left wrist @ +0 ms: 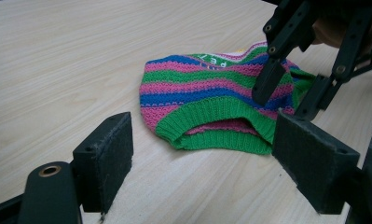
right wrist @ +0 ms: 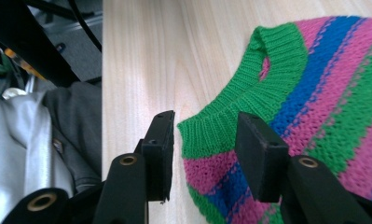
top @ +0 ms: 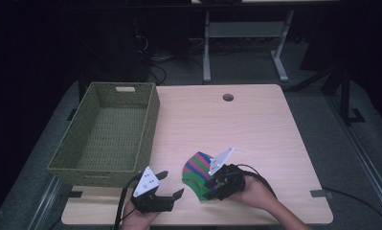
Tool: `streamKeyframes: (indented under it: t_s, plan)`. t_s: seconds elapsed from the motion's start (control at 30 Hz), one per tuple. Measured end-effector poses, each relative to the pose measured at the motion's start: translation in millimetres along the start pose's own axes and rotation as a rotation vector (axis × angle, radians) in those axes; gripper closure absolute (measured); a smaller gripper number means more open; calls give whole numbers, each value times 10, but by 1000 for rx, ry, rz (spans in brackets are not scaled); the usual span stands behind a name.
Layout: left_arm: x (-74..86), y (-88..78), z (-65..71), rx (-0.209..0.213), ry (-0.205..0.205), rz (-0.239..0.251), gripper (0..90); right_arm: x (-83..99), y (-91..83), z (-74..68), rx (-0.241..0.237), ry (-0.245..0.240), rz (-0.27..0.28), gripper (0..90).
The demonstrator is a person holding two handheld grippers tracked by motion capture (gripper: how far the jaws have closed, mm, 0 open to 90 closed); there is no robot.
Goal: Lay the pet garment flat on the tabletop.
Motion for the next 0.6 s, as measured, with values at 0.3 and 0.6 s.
streamKeyframes:
  t_s: [0.3,0.6]
  plan:
    - [1,4,-1,1,0,2,202,56,159,-41,43,-45,-38,581]
    - [-5,20,19,3,3,-1,202,115,171,-93,105,-93,-5,634]
Point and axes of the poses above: each handheld gripper's, and its own axes: y roughly forward along the jaws, x roughly out of its underside, z roughly to its right, the point moved 1 cm from there along y, roughly forward along the jaws, and after that the axes turned 10 degrees about y, right-handed, at the moved point
